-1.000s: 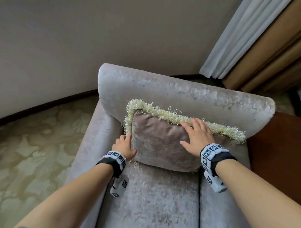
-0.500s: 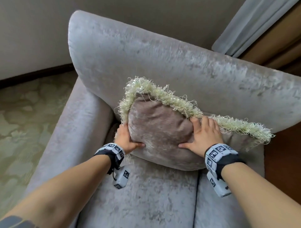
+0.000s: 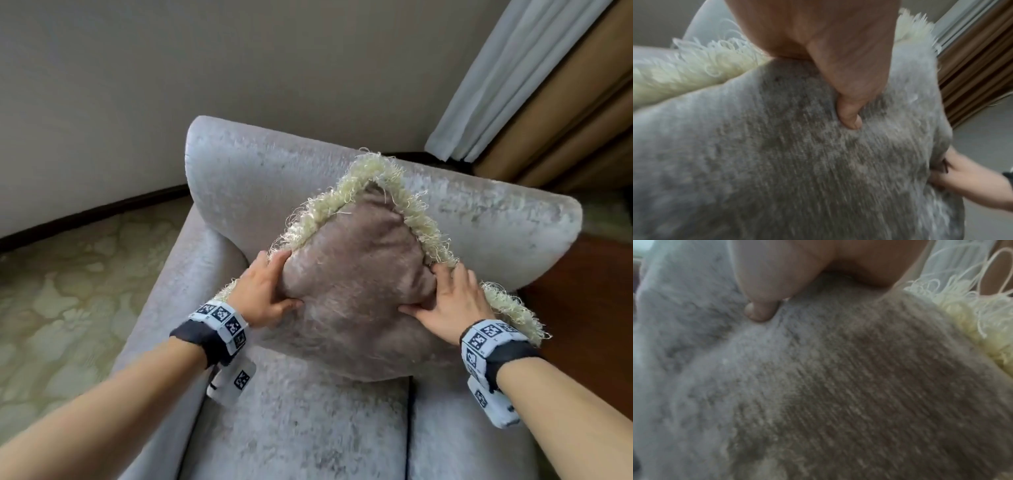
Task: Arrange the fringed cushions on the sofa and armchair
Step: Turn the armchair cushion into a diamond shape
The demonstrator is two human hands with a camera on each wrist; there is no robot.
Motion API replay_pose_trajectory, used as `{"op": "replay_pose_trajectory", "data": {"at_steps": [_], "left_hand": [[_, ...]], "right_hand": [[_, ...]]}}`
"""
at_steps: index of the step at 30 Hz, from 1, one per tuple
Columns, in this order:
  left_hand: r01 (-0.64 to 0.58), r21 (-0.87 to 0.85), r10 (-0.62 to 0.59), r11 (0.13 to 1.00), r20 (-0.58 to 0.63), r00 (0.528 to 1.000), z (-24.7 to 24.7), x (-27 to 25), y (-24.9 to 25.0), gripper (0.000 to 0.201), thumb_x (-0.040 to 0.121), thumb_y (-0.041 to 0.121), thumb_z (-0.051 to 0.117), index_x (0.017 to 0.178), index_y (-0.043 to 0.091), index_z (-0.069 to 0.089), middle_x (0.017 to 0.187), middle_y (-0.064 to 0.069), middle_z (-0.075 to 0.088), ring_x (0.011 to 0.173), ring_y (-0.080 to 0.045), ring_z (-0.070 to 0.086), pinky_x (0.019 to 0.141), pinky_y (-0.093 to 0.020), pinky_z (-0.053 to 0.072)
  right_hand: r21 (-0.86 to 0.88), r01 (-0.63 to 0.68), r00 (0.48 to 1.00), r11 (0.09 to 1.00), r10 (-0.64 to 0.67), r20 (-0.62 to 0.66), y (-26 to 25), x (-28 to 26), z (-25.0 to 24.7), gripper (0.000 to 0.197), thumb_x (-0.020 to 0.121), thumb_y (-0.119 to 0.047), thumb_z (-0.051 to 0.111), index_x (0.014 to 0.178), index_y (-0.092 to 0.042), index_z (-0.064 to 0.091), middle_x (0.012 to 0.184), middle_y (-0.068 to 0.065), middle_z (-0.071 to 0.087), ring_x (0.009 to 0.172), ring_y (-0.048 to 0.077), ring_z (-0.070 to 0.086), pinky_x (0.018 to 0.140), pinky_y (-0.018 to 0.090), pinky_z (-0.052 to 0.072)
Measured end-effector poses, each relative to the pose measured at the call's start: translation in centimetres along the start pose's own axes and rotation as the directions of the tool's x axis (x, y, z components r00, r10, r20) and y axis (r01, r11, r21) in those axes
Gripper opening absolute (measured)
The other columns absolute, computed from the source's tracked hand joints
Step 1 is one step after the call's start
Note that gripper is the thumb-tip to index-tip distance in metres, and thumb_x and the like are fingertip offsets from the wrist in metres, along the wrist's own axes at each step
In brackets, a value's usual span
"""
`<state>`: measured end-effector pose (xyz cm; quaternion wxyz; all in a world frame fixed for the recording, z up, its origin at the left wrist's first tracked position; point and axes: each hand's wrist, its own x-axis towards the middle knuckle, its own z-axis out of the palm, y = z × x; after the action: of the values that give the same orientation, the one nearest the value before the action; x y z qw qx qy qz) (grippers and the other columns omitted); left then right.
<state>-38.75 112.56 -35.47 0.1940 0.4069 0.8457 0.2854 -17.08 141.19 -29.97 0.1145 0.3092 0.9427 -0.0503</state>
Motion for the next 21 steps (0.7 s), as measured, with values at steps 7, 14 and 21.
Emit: {"op": "replay_pose_trajectory", "data": {"at_steps": [7,14,21], "left_hand": [[-0.026,0.3,0.031,0.953,-0.009,0.999,-4.7,4.7,3.3,0.101,0.065,0.048,0.082,0.141,0.036,0.017,0.101,-0.008,0.037,0.092,-0.03,0.046,0.083,-0.044,0.046],[0.042,0.351,-0.049,0.935,0.01,0.999,-1.4,7.1,-0.2,0.098,0.061,0.047,0.084,0.136,0.035,0.022,0.1,-0.006,0.034,0.09,-0.025,0.039,0.083,-0.047,0.046],[0.094,0.487,-0.117,0.868,0.017,0.993,1.6,7.1,-1.4,0.105,0.063,0.056,0.078,0.144,0.027,0.018,0.115,-0.012,0.036,0.105,-0.029,0.038,0.095,-0.046,0.04]], "right_hand": [[0.214,-0.107,0.99,0.971,0.125,-0.072,0.4,1.2,1.8,0.096,0.059,-0.081,0.066,0.12,-0.015,0.032,0.121,0.018,0.04,0.118,0.037,0.036,0.102,0.05,0.035],[0.156,-0.138,0.987,0.978,0.15,-0.064,-0.4,4.2,7.4,0.108,0.053,-0.091,0.057,0.123,-0.016,0.022,0.119,0.018,0.038,0.113,0.034,0.035,0.096,0.05,0.034],[-0.009,-0.19,0.982,0.982,0.19,0.021,-0.2,4.3,9.7,0.121,0.055,-0.099,0.037,0.139,-0.012,0.026,0.131,0.018,0.038,0.12,0.036,0.035,0.103,0.046,0.028]]}}
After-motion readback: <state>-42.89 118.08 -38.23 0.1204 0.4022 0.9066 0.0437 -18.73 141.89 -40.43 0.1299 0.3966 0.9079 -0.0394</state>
